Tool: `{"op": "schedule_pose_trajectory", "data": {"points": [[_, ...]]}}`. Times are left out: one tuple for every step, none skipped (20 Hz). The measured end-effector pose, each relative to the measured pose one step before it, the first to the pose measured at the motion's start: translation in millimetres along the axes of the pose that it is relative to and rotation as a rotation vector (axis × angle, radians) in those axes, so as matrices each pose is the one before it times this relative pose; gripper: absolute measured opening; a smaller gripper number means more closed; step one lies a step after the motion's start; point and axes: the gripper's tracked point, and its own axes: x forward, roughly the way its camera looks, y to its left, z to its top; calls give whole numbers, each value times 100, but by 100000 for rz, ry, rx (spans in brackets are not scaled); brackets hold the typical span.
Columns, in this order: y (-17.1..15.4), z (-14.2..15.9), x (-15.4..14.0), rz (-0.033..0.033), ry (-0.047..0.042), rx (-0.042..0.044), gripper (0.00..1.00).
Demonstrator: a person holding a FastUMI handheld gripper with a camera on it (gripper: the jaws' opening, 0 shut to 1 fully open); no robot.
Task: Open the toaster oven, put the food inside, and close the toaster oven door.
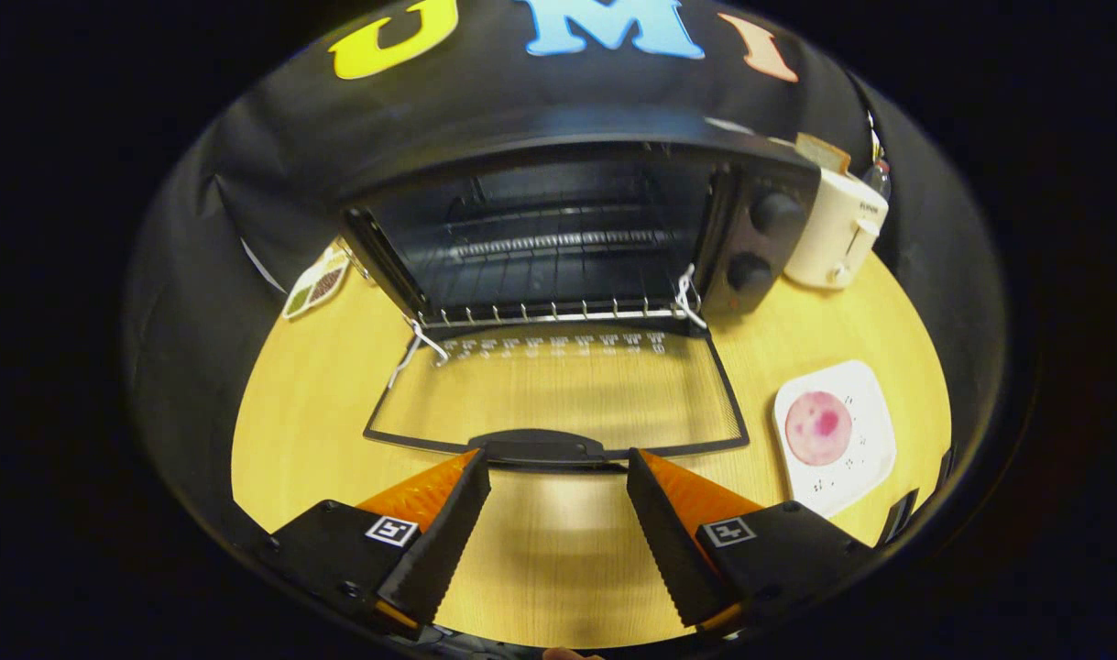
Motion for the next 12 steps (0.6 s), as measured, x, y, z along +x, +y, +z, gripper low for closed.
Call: {"op": "schedule_pose_trajectory", "data": {"points": [[-205,-572,35,566,1463,1195,96],[-165,-288,-201,196,226,-275,95],[-286,-361,-242,-258,298,-1343,96],[-246,-93,-200,-184,317,-1495,95],[-238,-245,-234,-145,298,-1265,95],[-305,-61,-341,247,-121,-930,96],[-196,-187,-359,642,37,-1101,96],[-222,-52,-475,726,-442,-1733,97],[-293,-91,-472,899,-706,-2068,97],[-410,-3,-511,645,-756,-1494,97],[-572,-56,-642,296,-459,-1198,97],[-729,8,-697,-284,-427,-901,97]]}}
